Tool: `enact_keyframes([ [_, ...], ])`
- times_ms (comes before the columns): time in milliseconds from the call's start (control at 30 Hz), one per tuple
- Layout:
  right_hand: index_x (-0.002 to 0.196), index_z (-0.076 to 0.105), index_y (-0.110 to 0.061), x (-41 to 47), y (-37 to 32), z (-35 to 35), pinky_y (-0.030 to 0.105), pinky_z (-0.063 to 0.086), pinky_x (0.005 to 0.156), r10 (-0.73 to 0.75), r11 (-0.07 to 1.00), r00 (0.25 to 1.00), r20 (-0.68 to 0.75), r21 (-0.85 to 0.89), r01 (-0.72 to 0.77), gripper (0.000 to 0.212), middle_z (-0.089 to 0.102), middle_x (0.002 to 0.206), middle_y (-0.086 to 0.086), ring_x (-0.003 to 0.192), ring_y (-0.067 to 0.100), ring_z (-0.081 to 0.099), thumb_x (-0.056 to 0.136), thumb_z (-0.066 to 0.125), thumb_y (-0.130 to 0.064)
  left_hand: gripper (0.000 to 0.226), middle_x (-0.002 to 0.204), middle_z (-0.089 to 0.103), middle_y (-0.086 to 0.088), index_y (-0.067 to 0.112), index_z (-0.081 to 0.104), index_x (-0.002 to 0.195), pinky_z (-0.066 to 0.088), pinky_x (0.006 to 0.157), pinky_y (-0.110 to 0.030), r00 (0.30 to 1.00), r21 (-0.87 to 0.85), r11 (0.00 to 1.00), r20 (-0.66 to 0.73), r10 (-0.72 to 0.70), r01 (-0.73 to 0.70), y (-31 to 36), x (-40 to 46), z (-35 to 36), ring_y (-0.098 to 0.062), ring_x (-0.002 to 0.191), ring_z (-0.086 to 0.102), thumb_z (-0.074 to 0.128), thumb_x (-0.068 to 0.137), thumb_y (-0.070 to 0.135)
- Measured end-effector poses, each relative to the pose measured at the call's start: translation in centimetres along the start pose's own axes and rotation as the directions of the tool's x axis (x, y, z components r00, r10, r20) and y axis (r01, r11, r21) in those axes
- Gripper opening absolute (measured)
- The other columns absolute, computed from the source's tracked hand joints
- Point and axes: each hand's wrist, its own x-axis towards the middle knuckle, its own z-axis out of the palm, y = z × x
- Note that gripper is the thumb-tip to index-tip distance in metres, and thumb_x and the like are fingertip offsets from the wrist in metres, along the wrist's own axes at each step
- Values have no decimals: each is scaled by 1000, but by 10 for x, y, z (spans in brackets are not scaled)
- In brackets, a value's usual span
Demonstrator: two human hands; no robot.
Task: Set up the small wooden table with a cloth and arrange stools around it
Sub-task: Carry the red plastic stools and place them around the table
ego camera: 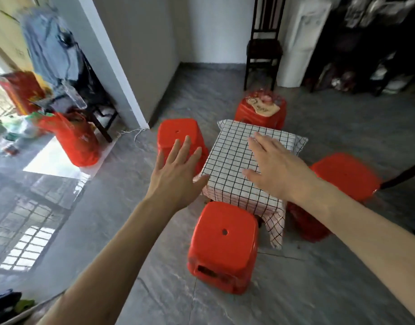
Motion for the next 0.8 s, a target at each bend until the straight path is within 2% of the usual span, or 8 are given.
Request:
enact_keyframes([
  [167,155,5,-12,0,-35,-49,28,2,116,-85,996,994,-69,-8,84,77,1,163,4,149,18,-1,98,41,-50,72,163,-14,1,31,9,155,-7,119,-49,997,-16,999,-69,-30,29,-14,-17,-55,-19,149,-14,31,95,63],
  [433,155,3,-12,19,-114,-60,34,6,121,-171,985,982,-77,-34,169,82,0,163,6,150,20,0,96,43,-51,74,160,-24,4,31,1,156,-6,120,-51,996,-20,1000,-92,-14,12,-71,-41,-85,-15,146,-25,31,96,62],
  [667,155,-2,-15,45,-210,-58,36,8,122,-172,985,981,-94,8,173,84,-5,163,3,150,18,-2,96,44,-53,73,161,-17,8,29,0,156,-7,121,-47,990,38,998,-126,55,-51,-177,-62,-111,-10,147,-21,29,97,61],
  [800,155,-2,-17,71,-266,-55,34,10,122,-170,985,977,-125,1,171,83,-4,163,0,149,15,0,95,43,-55,81,161,-18,9,31,-2,155,-9,120,-44,982,61,997,-179,58,-48,-253,-74,-124,-8,146,-22,6,85,70],
])
